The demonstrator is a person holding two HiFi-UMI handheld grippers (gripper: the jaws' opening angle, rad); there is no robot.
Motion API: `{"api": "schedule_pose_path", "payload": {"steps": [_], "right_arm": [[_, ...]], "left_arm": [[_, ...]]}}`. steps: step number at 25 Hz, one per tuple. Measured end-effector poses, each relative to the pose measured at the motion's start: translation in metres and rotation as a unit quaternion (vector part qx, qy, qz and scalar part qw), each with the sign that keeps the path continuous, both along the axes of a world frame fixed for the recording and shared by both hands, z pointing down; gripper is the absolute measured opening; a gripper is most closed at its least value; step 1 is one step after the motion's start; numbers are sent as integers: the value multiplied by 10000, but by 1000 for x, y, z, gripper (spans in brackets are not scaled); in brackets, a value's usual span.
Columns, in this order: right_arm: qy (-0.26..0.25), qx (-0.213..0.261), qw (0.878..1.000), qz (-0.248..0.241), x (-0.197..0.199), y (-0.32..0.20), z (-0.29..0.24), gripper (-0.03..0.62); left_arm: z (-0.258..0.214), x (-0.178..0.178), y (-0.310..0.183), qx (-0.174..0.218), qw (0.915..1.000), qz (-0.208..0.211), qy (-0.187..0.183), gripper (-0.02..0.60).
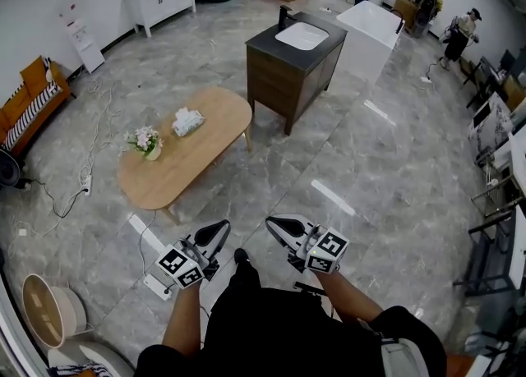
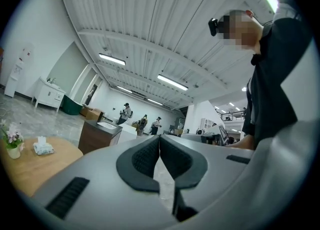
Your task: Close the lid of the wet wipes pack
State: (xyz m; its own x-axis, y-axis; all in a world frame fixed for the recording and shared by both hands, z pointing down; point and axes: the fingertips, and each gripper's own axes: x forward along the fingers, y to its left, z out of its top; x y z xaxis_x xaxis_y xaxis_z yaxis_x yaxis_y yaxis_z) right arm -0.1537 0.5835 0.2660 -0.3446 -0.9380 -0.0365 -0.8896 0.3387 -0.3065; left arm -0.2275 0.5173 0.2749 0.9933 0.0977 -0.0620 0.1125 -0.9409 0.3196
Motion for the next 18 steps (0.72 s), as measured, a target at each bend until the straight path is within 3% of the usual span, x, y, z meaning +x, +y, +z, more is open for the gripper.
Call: {"api": "schedule_pose_path", "payload": {"steps": [10, 18], "right_arm": [[196, 24, 9998, -73, 59, -137, -24, 9], [261, -56, 9996, -88, 91, -215, -23, 10]], "left_arm": [[-14, 64, -134, -30, 9998, -14, 172, 16], [-12, 97, -218, -100, 9996, -57, 273, 15]]}}
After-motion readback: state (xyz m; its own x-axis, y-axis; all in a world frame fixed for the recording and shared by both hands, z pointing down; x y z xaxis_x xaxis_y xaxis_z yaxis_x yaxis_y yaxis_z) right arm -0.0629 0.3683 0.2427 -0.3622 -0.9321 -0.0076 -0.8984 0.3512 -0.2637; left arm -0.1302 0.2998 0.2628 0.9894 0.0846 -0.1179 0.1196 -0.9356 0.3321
